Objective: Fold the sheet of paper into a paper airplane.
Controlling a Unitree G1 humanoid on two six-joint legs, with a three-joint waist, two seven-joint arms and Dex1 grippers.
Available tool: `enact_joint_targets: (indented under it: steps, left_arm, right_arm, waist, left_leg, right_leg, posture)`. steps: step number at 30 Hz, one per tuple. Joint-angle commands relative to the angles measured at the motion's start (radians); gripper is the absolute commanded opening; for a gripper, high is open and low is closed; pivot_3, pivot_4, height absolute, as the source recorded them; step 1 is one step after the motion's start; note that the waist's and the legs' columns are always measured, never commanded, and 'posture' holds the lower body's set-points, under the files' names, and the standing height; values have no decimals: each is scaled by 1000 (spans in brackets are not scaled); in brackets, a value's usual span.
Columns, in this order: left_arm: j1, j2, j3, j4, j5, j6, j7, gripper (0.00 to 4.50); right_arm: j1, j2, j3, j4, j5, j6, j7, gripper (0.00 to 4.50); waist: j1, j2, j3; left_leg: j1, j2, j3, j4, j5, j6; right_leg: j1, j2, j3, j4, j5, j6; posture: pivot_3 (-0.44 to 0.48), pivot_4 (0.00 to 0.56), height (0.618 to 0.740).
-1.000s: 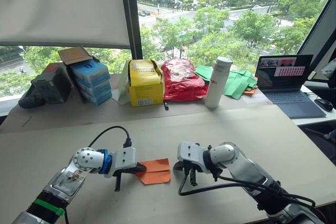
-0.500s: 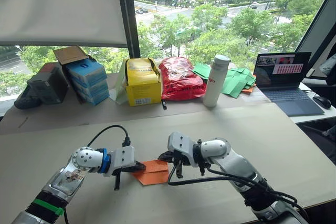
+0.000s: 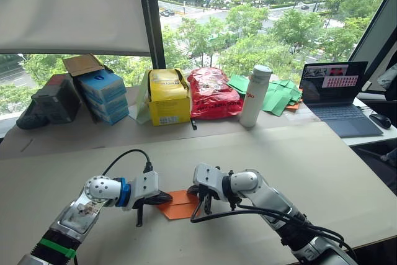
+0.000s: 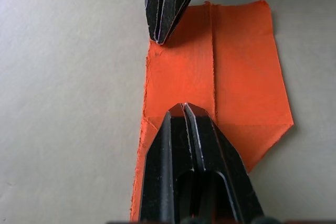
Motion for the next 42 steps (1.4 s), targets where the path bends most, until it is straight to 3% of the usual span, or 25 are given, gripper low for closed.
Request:
enact_joint_targets:
  steps: [1,11,34,42]
  left_arm:
    - [27,-12,-43,9,31,20,-5,0]
    - [63,20,-51,37,80,-8,-5,0]
    - [250,174,106,86,67,-85,17,0]
    - [197,175,221,12,-97,49,-15,0]
  right_arm:
    - [19,-7,37,39,-36,33,1,47]
    - [16,4,40,36,-42,40,-9,47]
    - [-6,24,34,48,-50,34,-5,47]
    - [-23,29,7,-20,-23,83,2,47]
  waist:
    - [0,0,0]
    - [-2,0,0]
    - [-10,3,-2]
    - [-10,2,-1]
  left_leg:
    - [0,0,0,0,0,0]
    - [4,0,0,-2,0,0]
    - [9,6,3,-6,-1,-2]
    - [7,6,3,-7,-1,-2]
  right_leg:
    - [0,0,0,0,0,0]
    - [1,0,0,-1,0,0]
    - [1,1,-3,0,-2,-3]
    - [0,1,-4,0,-2,-3]
  posture:
    - [0,150,740]
    - [0,150,740]
    - [0,150,740]
    - [0,150,740]
